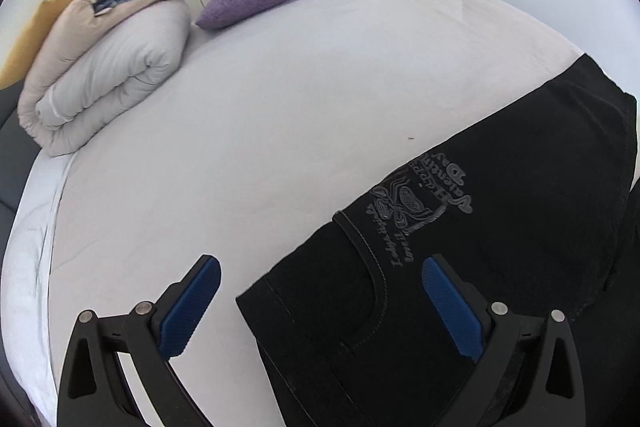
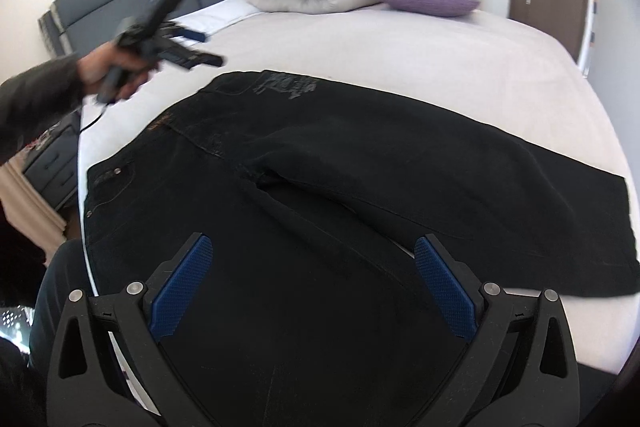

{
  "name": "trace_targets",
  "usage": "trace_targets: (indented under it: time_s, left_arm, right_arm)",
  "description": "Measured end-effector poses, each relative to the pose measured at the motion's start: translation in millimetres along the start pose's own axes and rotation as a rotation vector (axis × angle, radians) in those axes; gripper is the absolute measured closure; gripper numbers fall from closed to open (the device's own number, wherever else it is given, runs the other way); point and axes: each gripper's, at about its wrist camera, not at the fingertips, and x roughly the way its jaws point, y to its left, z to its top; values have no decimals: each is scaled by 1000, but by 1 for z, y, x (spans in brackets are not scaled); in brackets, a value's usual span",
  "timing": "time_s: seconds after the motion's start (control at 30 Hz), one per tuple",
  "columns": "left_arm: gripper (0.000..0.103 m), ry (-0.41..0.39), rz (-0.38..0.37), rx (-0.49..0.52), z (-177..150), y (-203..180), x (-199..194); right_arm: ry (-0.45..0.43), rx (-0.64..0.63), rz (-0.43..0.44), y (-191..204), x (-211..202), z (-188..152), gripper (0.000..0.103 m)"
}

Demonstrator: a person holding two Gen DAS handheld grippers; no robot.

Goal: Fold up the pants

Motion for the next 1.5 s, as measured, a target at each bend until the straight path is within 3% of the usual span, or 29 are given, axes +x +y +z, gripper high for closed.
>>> trace_targets:
  time_s: [0.07,0.13,0.23,0.4,0.5,0.57,0.63,0.67,0.7,0.73,0.93,1.0,1.17,1.3,1.37,1.5]
  left_arm:
    - [2,66,-50,69,9,2,25]
    - [12,137,-101,101,11,3,49]
    - [12,220,-146,104,10,8,81]
    - [14,226,-239,18,13,27,97]
    - [15,231,-258,4,11,28,101]
    - [25,225,-264,5,11,24,96]
    - [56,209,-275,17,13,18,86]
    - [65,202,-262,21,13,16,81]
    - [94,197,-242,19,12,14,77]
    - [97,192,-208,28,10,11,72]
    - [97,25,-86,50,0,-4,13]
    - [97,-23,-49,79,-23,-21,-14]
    - [97,-112,-22,74,-44,-46,-52]
    - [97,-131,-9,70,-49,-53,-56]
    - [97,-140,-16,60,-52,-51,-62]
    - [97,-149,-10,56,-47,-43,-59]
  right_arm:
    - [16,-9,36,-6,6,0,5]
    - [37,-23,54,-8,6,-4,11]
    - [51,-39,66,-7,6,-8,20]
    - [68,-51,98,-8,13,-5,30]
    - [72,-59,101,-9,19,0,30]
    - [72,-74,102,-7,24,8,35]
    - [71,-108,103,-3,29,22,37]
    - [69,-122,101,-3,29,28,37]
    - [64,-147,101,0,32,38,42]
    - [60,-177,102,3,36,50,44]
    - [71,-287,61,6,71,119,44]
    - [72,-334,44,11,84,139,44]
    - [93,-448,15,30,132,184,46]
    - [143,-501,-9,40,169,200,62]
    - [173,-508,-7,45,184,205,64]
    - [203,-516,2,54,194,210,92]
